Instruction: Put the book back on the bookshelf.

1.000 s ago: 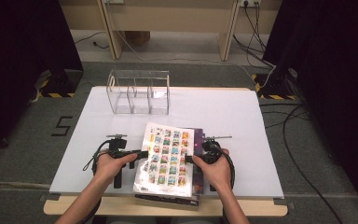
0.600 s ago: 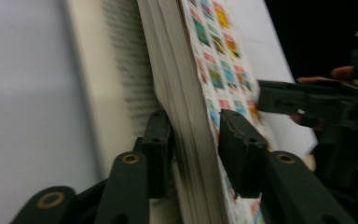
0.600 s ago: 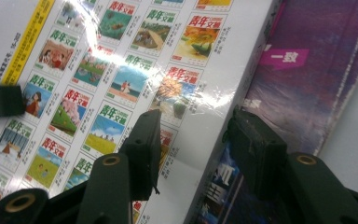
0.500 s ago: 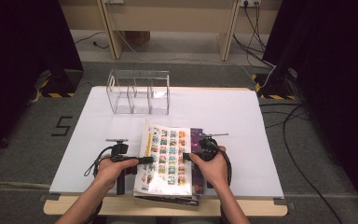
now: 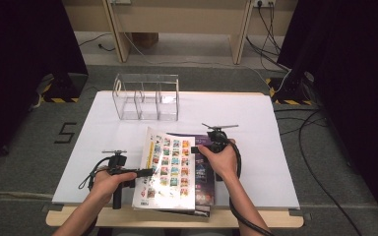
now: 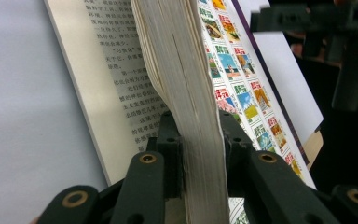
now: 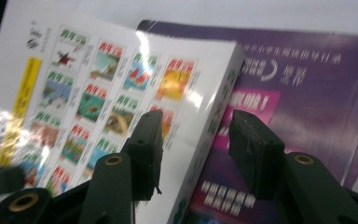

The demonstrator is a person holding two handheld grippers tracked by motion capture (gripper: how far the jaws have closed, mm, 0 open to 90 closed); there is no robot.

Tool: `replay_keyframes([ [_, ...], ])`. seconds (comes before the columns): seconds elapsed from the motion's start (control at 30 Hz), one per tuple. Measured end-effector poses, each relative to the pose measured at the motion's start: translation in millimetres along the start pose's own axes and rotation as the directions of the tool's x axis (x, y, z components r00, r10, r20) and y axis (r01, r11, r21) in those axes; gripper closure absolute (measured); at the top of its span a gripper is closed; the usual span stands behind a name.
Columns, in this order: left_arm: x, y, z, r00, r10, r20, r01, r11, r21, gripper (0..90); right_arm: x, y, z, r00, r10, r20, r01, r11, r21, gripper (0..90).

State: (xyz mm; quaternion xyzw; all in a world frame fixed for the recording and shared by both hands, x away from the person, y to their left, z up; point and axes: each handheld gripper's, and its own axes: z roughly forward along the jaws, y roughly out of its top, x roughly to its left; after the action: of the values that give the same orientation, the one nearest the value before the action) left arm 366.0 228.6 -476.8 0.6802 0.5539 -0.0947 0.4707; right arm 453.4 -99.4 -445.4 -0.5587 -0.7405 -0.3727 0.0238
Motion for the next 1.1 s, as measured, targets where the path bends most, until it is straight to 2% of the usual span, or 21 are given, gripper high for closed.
replay_keyframes([
  [0.03, 0.6, -0.2, -0.1, 1.0000, 0.000, 0.001, 0.000, 1.0000, 0.001, 73.6, -1.6, 8.6, 7.4, 0.9999, 0.013, 0.005, -0.013, 1.000, 0.009, 53.7],
  [0.13, 0.9, -1.0, -0.2, 1.0000, 0.004, 0.001, -0.004, 1.0000, -0.003, 73.5, -5.1, 18.8, 17.0, 0.9996, 0.026, 0.013, -0.026, 1.000, 0.006, 53.0],
  [0.4, 1.8, -0.5, -0.3, 1.0000, -0.007, -0.001, 0.007, 1.0000, 0.004, 73.0, -10.3, 34.8, 24.1, 0.9984, 0.055, 0.010, -0.055, 0.998, -0.005, 51.3],
  [0.47, 0.9, -0.3, -0.4, 1.0000, 0.004, -0.008, -0.004, 1.0000, 0.006, 72.6, -11.9, 38.7, 26.5, 0.9977, 0.066, 0.011, -0.066, 0.998, 0.000, 51.1],
  [0.53, 0.9, -0.4, -0.3, 1.0000, 0.004, -0.009, -0.004, 1.0000, 0.005, 72.5, -12.0, 39.4, 27.3, 0.9981, 0.060, 0.010, -0.060, 0.998, 0.004, 51.1],
  [0.7, 0.5, -0.8, -0.3, 0.9997, 0.019, -0.017, -0.019, 0.9998, 0.005, 71.9, -15.4, 40.6, 34.8, 0.9965, 0.082, 0.016, -0.082, 0.996, 0.021, 50.7],
  [0.83, 1.3, -0.6, 0.2, 0.9996, 0.022, -0.016, -0.022, 0.9997, 0.009, 71.1, -16.9, 41.1, 37.1, 0.9950, 0.100, -0.002, -0.100, 0.995, 0.020, 50.9],
  [0.9, 0.3, -1.2, 0.4, 0.9990, 0.035, -0.026, -0.035, 0.9993, 0.008, 70.9, -15.8, 40.3, 39.1, 0.9939, 0.109, -0.019, -0.108, 0.994, 0.023, 51.0],
  [1.03, 0.2, -1.4, 0.6, 0.9989, 0.036, -0.030, -0.036, 0.9993, 0.007, 70.6, -14.8, 40.3, 39.6, 0.9936, 0.112, -0.011, -0.112, 0.993, 0.023, 51.7],
  [1.1, 0.3, -1.8, 0.8, 0.9988, 0.037, -0.031, -0.037, 0.9993, 0.006, 70.5, -17.6, 40.0, 39.6, 0.9911, 0.130, -0.029, -0.129, 0.991, 0.019, 52.6],
])
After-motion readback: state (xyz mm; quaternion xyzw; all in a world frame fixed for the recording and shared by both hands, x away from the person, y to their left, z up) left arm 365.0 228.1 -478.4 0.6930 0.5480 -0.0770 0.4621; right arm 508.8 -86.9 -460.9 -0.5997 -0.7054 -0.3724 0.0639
